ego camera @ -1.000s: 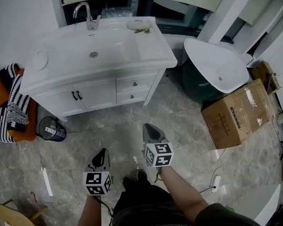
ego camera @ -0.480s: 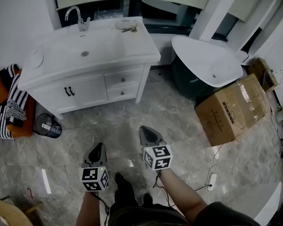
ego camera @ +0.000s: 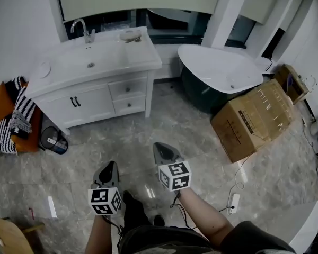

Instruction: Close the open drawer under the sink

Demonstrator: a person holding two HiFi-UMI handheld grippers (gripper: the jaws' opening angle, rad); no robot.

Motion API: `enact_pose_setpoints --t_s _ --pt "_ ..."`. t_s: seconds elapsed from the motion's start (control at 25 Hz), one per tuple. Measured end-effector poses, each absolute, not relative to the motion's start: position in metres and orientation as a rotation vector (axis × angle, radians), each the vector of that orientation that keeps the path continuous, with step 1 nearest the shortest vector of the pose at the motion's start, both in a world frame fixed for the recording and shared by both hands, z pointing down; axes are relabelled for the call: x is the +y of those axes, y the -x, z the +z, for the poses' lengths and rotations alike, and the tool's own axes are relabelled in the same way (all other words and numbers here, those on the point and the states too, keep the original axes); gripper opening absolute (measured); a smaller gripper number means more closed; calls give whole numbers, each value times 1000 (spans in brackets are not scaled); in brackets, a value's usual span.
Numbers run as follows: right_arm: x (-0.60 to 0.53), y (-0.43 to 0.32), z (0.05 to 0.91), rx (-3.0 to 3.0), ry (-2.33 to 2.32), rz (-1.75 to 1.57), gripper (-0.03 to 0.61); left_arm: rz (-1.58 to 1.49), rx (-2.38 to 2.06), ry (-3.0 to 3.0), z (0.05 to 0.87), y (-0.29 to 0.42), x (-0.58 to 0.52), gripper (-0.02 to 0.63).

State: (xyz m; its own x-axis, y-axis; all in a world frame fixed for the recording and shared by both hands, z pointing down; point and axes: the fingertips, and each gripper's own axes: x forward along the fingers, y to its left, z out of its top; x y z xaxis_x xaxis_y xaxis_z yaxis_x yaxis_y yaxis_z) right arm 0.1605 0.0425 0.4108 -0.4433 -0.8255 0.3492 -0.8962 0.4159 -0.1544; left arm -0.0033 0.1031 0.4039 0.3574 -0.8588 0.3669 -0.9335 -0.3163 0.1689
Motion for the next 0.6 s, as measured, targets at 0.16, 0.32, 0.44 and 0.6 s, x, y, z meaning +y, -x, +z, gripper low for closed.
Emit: enact_pose_setpoints --t_s 0.16,0.32,0.44,0.6 --pt "78 -172 395 -2478 -1499 446 29 280 -1588 -2292 389 -14 133 20" --pt "115 -177 390 -2500 -1495 459 29 274 -1596 -2331 375 -27 160 20" --pt "135 -179 385 -2513 -1501 466 28 267 -1594 -2360 364 -38 177 20" --pt "164 -181 380 -2528 -1488 459 26 275 -1585 -2388 356 -51 204 20"
